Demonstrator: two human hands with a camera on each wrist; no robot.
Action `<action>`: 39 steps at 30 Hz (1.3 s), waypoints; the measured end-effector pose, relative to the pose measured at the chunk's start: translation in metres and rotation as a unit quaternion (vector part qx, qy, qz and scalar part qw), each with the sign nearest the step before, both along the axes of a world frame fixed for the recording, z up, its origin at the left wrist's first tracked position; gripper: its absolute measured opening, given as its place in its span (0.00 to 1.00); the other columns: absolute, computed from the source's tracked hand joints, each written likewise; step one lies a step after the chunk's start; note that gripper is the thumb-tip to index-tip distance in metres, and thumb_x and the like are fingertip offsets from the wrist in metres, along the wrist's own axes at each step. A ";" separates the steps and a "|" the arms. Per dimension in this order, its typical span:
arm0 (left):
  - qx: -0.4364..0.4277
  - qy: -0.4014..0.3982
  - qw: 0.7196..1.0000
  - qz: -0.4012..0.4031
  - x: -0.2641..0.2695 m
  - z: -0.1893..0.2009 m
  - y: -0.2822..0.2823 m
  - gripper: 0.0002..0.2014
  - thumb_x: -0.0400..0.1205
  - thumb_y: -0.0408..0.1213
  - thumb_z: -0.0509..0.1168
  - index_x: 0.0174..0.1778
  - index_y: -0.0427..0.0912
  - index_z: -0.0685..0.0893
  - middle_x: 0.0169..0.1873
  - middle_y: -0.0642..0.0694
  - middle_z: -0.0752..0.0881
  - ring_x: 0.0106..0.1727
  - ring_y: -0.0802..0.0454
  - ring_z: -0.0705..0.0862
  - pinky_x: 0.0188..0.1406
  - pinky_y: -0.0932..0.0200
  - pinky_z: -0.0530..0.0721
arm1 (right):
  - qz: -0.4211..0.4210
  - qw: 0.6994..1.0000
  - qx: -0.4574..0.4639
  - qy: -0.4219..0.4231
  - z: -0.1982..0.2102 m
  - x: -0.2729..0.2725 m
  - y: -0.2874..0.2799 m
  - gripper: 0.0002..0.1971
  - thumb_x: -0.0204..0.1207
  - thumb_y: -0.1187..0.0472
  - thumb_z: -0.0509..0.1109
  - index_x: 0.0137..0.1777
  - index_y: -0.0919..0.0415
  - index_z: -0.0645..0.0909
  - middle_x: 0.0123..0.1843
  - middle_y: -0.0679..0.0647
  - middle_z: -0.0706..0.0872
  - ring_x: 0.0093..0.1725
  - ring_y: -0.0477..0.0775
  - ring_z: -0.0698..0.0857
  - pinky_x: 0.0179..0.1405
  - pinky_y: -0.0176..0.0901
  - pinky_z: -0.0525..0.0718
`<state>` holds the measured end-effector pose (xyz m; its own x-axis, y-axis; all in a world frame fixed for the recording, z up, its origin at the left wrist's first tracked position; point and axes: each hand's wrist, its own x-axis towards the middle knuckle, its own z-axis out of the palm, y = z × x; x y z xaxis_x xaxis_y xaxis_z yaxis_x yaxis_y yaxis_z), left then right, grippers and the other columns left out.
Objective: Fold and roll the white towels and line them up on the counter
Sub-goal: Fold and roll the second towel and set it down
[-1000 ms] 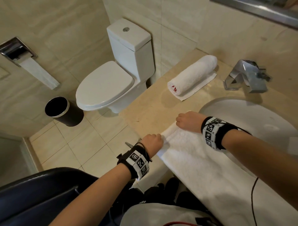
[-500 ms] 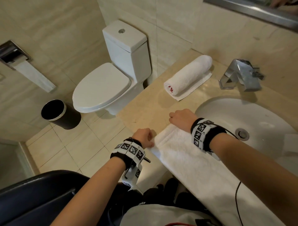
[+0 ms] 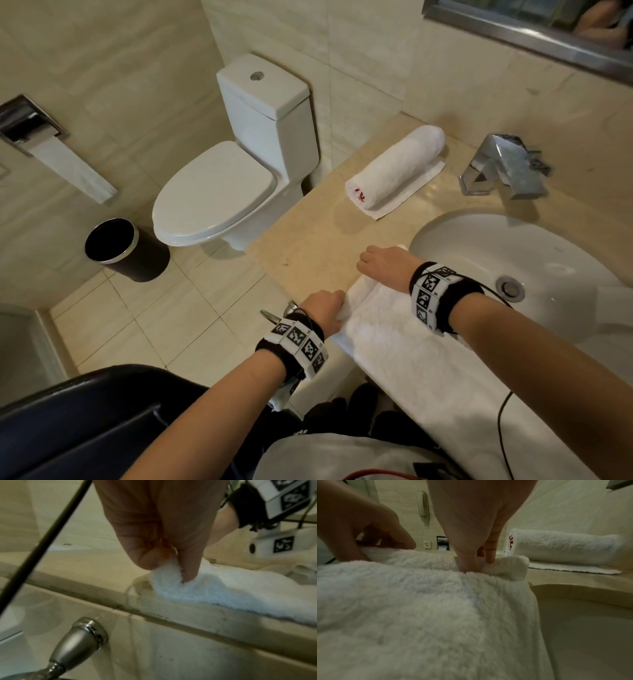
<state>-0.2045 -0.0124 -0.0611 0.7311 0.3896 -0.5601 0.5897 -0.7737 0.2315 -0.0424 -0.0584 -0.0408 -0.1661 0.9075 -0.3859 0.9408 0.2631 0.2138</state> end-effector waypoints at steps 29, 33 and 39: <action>-0.091 0.035 0.989 0.112 0.005 0.007 0.000 0.12 0.77 0.42 0.69 0.33 0.47 0.72 0.35 0.49 0.75 0.40 0.49 0.75 0.33 0.60 0.72 | -0.091 0.988 -0.101 0.079 -0.009 0.008 -0.010 0.15 0.78 0.73 0.57 0.62 0.63 0.76 0.62 0.58 0.74 0.51 0.62 0.82 0.27 0.42 0.63; -0.049 0.030 0.996 0.065 0.009 0.013 -0.004 0.09 0.79 0.40 0.65 0.52 0.42 0.76 0.49 0.42 0.82 0.53 0.43 0.82 0.48 0.56 0.79 | -0.087 0.992 -0.085 0.027 0.000 0.000 -0.012 0.18 0.76 0.77 0.58 0.65 0.66 0.70 0.62 0.60 0.73 0.44 0.60 0.79 0.22 0.43 0.60; 0.004 0.020 0.999 0.039 0.014 0.014 -0.001 0.22 0.80 0.40 0.64 0.68 0.41 0.67 0.55 0.40 0.82 0.53 0.43 0.83 0.43 0.59 0.77 | -0.069 0.996 -0.055 0.014 0.001 -0.004 -0.017 0.17 0.77 0.77 0.57 0.64 0.65 0.70 0.61 0.61 0.74 0.54 0.62 0.83 0.38 0.46 0.70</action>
